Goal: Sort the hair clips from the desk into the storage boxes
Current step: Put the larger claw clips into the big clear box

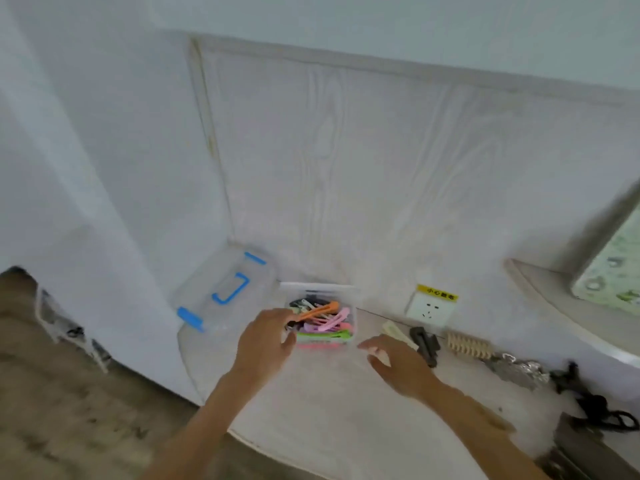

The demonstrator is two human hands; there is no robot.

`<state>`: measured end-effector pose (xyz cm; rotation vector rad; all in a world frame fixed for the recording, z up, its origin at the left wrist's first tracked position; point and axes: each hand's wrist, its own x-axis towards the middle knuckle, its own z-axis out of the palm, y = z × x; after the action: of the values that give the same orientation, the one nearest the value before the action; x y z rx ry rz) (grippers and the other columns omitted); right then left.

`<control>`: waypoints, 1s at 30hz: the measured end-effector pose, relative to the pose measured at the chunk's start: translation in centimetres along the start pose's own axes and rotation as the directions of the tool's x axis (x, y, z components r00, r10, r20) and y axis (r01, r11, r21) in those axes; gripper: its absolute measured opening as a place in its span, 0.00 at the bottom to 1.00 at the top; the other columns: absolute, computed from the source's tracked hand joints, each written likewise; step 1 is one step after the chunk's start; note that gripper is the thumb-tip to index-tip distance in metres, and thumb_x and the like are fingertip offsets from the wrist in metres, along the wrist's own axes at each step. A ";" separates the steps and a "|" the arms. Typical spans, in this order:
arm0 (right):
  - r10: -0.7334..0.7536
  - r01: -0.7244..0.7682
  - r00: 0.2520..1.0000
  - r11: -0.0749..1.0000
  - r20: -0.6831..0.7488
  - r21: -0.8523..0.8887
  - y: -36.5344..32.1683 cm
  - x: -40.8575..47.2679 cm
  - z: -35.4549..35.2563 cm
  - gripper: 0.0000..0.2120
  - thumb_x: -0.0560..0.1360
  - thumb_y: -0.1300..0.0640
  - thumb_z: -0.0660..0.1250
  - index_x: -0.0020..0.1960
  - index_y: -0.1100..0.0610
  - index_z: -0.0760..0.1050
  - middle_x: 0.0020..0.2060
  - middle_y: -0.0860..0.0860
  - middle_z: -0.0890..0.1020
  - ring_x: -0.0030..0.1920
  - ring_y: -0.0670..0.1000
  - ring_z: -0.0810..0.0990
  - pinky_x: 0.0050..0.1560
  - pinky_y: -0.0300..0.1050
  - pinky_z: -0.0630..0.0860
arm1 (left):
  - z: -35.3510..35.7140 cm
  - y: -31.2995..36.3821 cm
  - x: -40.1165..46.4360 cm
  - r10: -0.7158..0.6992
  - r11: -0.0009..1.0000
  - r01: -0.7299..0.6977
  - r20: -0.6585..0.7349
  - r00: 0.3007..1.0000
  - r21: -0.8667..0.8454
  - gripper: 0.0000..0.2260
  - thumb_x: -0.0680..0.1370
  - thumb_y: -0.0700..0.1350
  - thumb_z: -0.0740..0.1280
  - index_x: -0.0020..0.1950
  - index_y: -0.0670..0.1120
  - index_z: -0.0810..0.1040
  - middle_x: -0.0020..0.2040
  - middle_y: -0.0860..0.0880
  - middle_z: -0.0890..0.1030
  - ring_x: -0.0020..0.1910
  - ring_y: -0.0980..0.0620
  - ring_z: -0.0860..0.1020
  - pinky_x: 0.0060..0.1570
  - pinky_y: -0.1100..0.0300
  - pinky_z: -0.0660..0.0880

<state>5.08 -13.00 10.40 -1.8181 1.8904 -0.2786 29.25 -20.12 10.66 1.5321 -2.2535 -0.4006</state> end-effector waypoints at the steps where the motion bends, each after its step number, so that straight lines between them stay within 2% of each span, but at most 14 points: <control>1: -0.028 0.028 1.000 0.999 -0.005 -0.020 -1.4 1.4 0.4 0.14 0.79 0.54 0.58 0.63 0.45 0.71 0.62 0.42 0.74 0.63 0.44 0.72 0.62 0.35 0.66 | -0.9 -1.6 0.3 -0.022 1.000 0.020 -0.088 0.996 -0.019 0.15 0.74 0.43 0.68 0.61 0.49 0.77 0.61 0.50 0.78 0.62 0.47 0.74 0.59 0.55 0.71; 2: -0.043 0.043 0.999 0.999 -0.002 -0.024 -3.2 2.9 0.9 0.16 0.78 0.54 0.58 0.65 0.46 0.69 0.64 0.44 0.73 0.64 0.45 0.71 0.64 0.37 0.65 | -1.8 -3.5 0.7 -0.044 0.999 0.041 -0.165 0.985 -0.025 0.15 0.73 0.41 0.69 0.60 0.46 0.78 0.60 0.47 0.79 0.61 0.45 0.75 0.58 0.53 0.71; 4: -0.086 0.086 0.996 0.996 0.011 0.029 -6.5 5.1 1.4 0.17 0.78 0.57 0.59 0.66 0.48 0.70 0.63 0.45 0.74 0.63 0.47 0.72 0.60 0.36 0.67 | -3.4 -6.4 1.6 -0.110 0.994 0.113 -0.195 0.975 0.003 0.19 0.73 0.42 0.70 0.64 0.44 0.75 0.65 0.44 0.75 0.65 0.42 0.72 0.61 0.50 0.69; 7: -0.049 0.031 0.992 0.989 0.119 0.147 -11.2 8.2 2.8 0.17 0.78 0.61 0.56 0.63 0.53 0.73 0.61 0.49 0.77 0.57 0.48 0.76 0.55 0.36 0.69 | -4.1 -10.0 2.9 -0.205 0.970 0.199 0.027 0.978 0.137 0.32 0.76 0.56 0.64 0.75 0.46 0.57 0.76 0.46 0.56 0.75 0.45 0.54 0.71 0.52 0.56; 10: 0.029 -0.080 0.982 0.960 0.188 0.270 -14.8 11.6 4.7 0.17 0.78 0.61 0.53 0.64 0.57 0.72 0.65 0.53 0.74 0.62 0.52 0.74 0.66 0.43 0.67 | -3.6 -12.2 3.7 -0.289 0.920 0.199 0.241 0.926 0.337 0.42 0.74 0.66 0.59 0.77 0.48 0.41 0.78 0.46 0.41 0.76 0.43 0.41 0.73 0.49 0.45; 12: 0.080 -0.154 0.974 0.922 0.214 0.356 -16.6 13.6 5.7 0.18 0.79 0.60 0.54 0.68 0.58 0.67 0.68 0.56 0.70 0.60 0.51 0.72 0.69 0.48 0.65 | -3.2 -13.0 3.8 -0.312 0.909 0.190 0.306 0.900 0.370 0.42 0.74 0.67 0.58 0.77 0.49 0.40 0.78 0.47 0.42 0.76 0.43 0.41 0.74 0.48 0.45; 14: 0.136 -0.204 0.970 0.907 0.202 0.369 -18.2 14.9 6.2 0.22 0.79 0.58 0.54 0.72 0.57 0.60 0.70 0.56 0.67 0.64 0.52 0.70 0.69 0.46 0.64 | -3.3 -13.5 3.7 -0.303 0.910 0.177 0.311 0.901 0.374 0.41 0.73 0.66 0.59 0.77 0.50 0.42 0.78 0.49 0.46 0.76 0.44 0.44 0.74 0.48 0.46; 16: 0.210 -0.236 0.971 0.914 0.112 0.331 -19.0 15.6 6.5 0.23 0.79 0.56 0.55 0.73 0.59 0.56 0.69 0.58 0.66 0.68 0.55 0.68 0.67 0.46 0.64 | -3.8 -13.9 3.5 -0.290 0.912 0.158 0.321 0.902 0.379 0.41 0.72 0.64 0.62 0.77 0.52 0.45 0.78 0.51 0.49 0.76 0.45 0.46 0.73 0.46 0.48; 19: 0.276 -0.268 0.961 0.942 -0.013 0.202 -19.1 15.7 7.3 0.26 0.80 0.50 0.53 0.73 0.62 0.53 0.67 0.59 0.69 0.66 0.58 0.70 0.64 0.49 0.67 | -5.1 -14.6 2.6 -0.276 0.923 0.122 0.409 0.870 0.364 0.44 0.68 0.63 0.68 0.76 0.53 0.47 0.77 0.52 0.51 0.76 0.46 0.47 0.72 0.44 0.48; 22: 0.253 -0.253 0.967 0.967 0.032 -0.012 -18.5 14.9 8.3 0.32 0.80 0.44 0.50 0.76 0.60 0.46 0.62 0.59 0.75 0.62 0.59 0.75 0.60 0.52 0.70 | -6.2 -15.9 0.9 -0.210 0.972 0.142 0.430 0.878 0.185 0.45 0.62 0.72 0.62 0.74 0.54 0.56 0.75 0.54 0.57 0.75 0.48 0.52 0.72 0.48 0.51; 24: 0.232 -0.229 0.972 0.971 0.025 -0.074 -18.1 14.3 8.7 0.34 0.79 0.41 0.52 0.76 0.59 0.47 0.62 0.58 0.75 0.62 0.59 0.75 0.59 0.52 0.71 | -6.2 -16.9 -0.9 -0.223 0.968 0.241 0.197 0.955 -0.076 0.40 0.62 0.72 0.59 0.70 0.53 0.66 0.72 0.53 0.65 0.72 0.50 0.61 0.70 0.54 0.58; 25: 0.232 -0.231 0.973 0.971 0.004 -0.058 -18.0 13.9 8.7 0.35 0.77 0.40 0.55 0.75 0.59 0.50 0.63 0.58 0.75 0.62 0.59 0.74 0.59 0.52 0.72 | -5.9 -17.3 -1.8 -0.278 0.951 0.281 0.041 0.960 -0.131 0.36 0.66 0.68 0.63 0.69 0.51 0.68 0.71 0.51 0.67 0.70 0.49 0.64 0.68 0.54 0.61; 27: 0.245 -0.245 0.969 0.970 -0.031 0.008 -17.8 13.2 8.5 0.34 0.74 0.38 0.61 0.71 0.58 0.58 0.62 0.57 0.75 0.62 0.59 0.75 0.57 0.51 0.73 | -5.4 -17.4 -3.1 -0.454 0.877 0.422 -0.109 0.884 -0.231 0.29 0.74 0.54 0.68 0.71 0.45 0.65 0.70 0.44 0.69 0.67 0.44 0.67 0.65 0.50 0.65; 30: 0.235 -0.234 0.972 0.971 -0.011 0.037 -17.7 11.8 8.1 0.31 0.71 0.39 0.66 0.64 0.58 0.65 0.58 0.56 0.76 0.58 0.56 0.76 0.55 0.49 0.73 | -5.0 -16.4 -4.0 -0.654 0.618 0.612 0.109 0.749 -0.494 0.26 0.77 0.46 0.65 0.72 0.42 0.61 0.68 0.40 0.70 0.65 0.40 0.71 0.63 0.47 0.68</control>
<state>24.73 -24.55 9.38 -1.5544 2.0743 -0.2416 46.40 -22.43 7.22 1.9389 -1.2886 -1.0143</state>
